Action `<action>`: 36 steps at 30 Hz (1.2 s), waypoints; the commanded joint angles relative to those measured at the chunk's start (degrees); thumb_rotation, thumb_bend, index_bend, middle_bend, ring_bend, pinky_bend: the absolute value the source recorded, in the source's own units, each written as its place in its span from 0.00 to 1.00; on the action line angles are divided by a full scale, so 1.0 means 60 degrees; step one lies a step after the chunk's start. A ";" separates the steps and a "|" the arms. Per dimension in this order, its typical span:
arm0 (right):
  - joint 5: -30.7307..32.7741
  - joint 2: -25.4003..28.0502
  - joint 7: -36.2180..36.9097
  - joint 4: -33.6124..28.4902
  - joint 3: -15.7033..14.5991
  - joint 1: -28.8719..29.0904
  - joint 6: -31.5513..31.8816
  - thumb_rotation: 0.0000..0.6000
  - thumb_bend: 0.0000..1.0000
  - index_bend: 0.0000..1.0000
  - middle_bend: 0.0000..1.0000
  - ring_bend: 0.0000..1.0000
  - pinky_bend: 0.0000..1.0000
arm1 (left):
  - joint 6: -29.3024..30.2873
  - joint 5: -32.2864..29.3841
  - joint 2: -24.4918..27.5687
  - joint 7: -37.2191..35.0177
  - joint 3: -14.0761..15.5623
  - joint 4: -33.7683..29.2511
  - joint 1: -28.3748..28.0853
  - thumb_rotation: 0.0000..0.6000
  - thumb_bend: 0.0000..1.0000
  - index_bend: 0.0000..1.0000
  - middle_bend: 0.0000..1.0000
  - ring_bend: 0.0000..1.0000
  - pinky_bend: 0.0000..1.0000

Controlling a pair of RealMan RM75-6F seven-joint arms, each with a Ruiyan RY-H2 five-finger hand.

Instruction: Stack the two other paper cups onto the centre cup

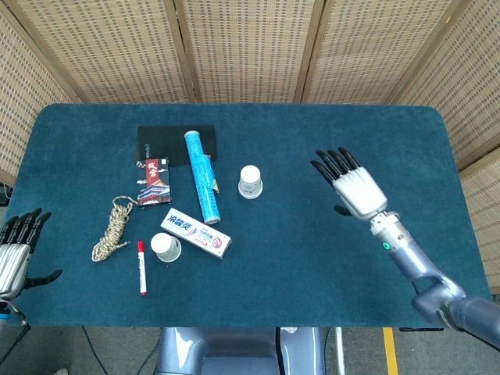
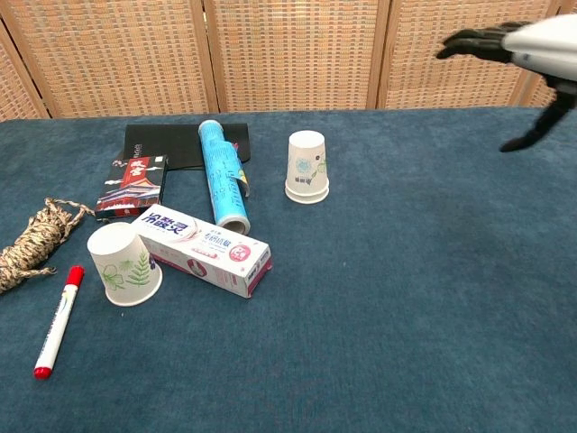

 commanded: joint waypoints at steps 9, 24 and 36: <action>0.0456 0.0809 -0.1696 -0.2825 -0.0958 -0.3315 0.2402 1.00 0.00 0.03 0.00 0.00 0.00 | -0.1394 0.1780 -0.0315 0.0183 0.0142 0.0754 -0.1665 1.00 0.00 0.00 0.00 0.00 0.00; -0.0224 0.0648 -0.1591 -0.2537 -0.0668 -0.4358 0.2983 1.00 0.00 0.06 0.00 0.00 0.00 | -0.3225 0.2342 -0.1374 0.1492 0.0059 0.1492 -0.3493 1.00 0.05 0.12 0.02 0.06 0.16; -0.0330 0.0709 -0.1602 -0.2629 -0.0330 -0.4576 0.2723 1.00 0.00 0.06 0.00 0.00 0.00 | -0.3777 0.2369 -0.2247 0.1155 0.0189 0.2297 -0.4238 1.00 0.05 0.27 0.13 0.16 0.26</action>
